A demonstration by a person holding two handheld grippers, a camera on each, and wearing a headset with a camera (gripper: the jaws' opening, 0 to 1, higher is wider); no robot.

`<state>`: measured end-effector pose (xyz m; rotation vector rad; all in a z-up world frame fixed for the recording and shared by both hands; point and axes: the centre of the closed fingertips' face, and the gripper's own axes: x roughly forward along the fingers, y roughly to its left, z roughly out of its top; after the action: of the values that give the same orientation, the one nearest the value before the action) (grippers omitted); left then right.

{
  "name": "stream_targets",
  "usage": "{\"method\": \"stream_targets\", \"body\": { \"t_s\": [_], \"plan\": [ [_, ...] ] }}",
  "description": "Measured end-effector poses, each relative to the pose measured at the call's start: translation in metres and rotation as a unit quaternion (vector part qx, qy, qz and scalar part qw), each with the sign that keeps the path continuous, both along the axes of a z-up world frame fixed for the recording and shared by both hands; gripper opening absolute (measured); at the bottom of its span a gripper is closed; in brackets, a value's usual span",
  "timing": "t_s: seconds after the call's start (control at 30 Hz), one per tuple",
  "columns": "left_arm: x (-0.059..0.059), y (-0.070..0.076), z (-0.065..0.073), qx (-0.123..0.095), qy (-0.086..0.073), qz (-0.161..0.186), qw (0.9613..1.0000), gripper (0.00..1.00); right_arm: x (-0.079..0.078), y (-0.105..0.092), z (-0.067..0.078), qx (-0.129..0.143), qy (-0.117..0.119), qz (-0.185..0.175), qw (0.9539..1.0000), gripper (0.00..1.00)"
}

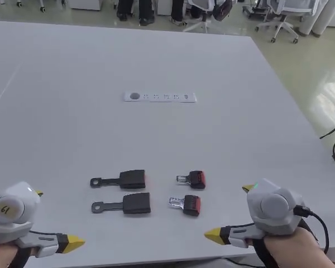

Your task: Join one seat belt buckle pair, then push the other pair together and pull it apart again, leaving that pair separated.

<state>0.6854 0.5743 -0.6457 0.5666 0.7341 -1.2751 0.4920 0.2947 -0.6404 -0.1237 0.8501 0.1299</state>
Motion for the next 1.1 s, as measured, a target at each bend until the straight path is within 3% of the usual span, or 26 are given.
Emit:
{"method": "stream_targets", "body": {
  "t_s": [0.23,0.53,0.73,1.1],
  "plan": [
    [0.001,-0.003,-0.002,0.004,-0.005,-0.015,0.9999,0.94,0.003,0.002,-0.002,0.0,-0.002,0.011,0.9999,0.91],
    [-0.003,-0.011,-0.007,0.014,0.0,-0.044,0.999,0.89,0.005,0.004,-0.007,-0.006,0.002,0.029,0.9996,0.85],
    [-0.013,-0.023,-0.015,0.03,-0.004,-0.102,0.9943,0.85,0.008,0.004,-0.009,-0.013,0.004,0.044,0.9989,0.8],
    [-0.01,-0.046,-0.019,0.033,-0.01,-0.141,0.9894,0.76,0.018,0.018,-0.016,-0.02,0.002,0.095,0.9953,0.69]
  ]
}}
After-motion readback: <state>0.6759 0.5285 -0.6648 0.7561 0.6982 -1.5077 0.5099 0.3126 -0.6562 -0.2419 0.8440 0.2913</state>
